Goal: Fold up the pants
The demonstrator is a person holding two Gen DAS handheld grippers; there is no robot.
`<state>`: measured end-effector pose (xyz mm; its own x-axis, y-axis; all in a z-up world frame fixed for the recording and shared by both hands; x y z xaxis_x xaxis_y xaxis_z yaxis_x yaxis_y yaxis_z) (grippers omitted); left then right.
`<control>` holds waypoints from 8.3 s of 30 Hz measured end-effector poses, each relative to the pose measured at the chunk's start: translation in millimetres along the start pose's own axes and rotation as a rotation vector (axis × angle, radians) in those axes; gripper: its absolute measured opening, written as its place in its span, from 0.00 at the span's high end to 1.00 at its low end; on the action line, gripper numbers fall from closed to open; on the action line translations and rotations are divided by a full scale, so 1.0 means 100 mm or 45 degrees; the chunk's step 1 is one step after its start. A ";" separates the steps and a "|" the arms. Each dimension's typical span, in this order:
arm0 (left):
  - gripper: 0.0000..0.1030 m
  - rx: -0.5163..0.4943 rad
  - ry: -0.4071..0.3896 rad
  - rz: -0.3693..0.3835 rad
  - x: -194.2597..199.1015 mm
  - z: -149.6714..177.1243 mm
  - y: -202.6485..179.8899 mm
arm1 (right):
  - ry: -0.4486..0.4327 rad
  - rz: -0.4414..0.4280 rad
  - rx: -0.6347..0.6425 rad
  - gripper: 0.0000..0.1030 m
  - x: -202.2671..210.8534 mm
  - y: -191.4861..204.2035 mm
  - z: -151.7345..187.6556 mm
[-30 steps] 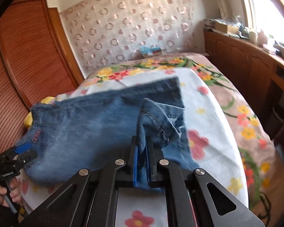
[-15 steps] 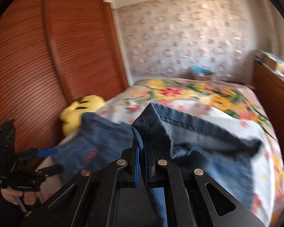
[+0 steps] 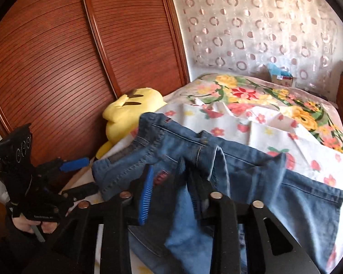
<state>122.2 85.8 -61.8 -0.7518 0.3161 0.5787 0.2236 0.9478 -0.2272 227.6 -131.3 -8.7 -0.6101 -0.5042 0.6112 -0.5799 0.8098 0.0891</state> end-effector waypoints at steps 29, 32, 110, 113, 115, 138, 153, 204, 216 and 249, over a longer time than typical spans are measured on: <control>0.64 -0.195 0.233 0.045 -0.82 0.11 -0.34 | 0.175 0.162 -0.144 0.58 -0.45 -0.20 0.22; 0.81 -0.199 0.208 0.042 -0.76 0.12 -0.37 | 0.181 0.141 -0.108 0.92 -0.55 -0.16 0.18; 0.85 -0.042 0.079 -0.171 0.09 0.17 0.47 | -0.043 0.206 0.029 0.54 -0.11 -0.03 0.17; 0.77 -0.071 0.072 -0.172 0.09 0.14 0.40 | -0.042 0.223 0.000 0.54 0.03 -0.08 0.32; 0.71 -0.091 0.055 -0.154 0.12 0.09 0.31 | -0.046 0.247 -0.016 0.54 0.12 -0.10 0.40; 0.24 -0.268 0.033 0.050 -0.24 -0.13 -0.83 | -0.056 0.450 -0.233 0.54 1.03 -0.90 1.06; 0.25 -0.317 0.133 0.074 -0.65 0.06 -1.21 | -0.018 0.542 -0.327 0.54 1.13 -1.68 0.98; 0.24 -0.251 0.229 0.008 -0.88 0.41 -1.12 | -0.084 0.603 -0.390 0.58 1.47 -1.69 1.23; 0.24 -0.270 0.229 -0.025 -0.94 0.44 -1.13 | -0.064 0.574 -0.482 0.58 1.48 -1.42 1.56; 0.24 -0.276 0.231 -0.029 -0.96 0.45 -1.13 | -0.065 0.522 -0.797 0.42 0.96 -1.72 1.45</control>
<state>141.0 -53.9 -127.3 -0.6393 0.2782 0.7168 0.3497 0.9355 -0.0511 190.7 -362.6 -79.9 -0.7442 -0.1264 0.6559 0.1052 0.9475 0.3020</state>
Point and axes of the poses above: each gripper's, at about its wrist camera, not at the fingertips, and x roughly against the way its jaws point, y to its left, z to its underside, the point moved 4 cm from there along -x, roughly the way its jaws point, and after that the axes turned 5 degrees about z, right-handed, at the moved point
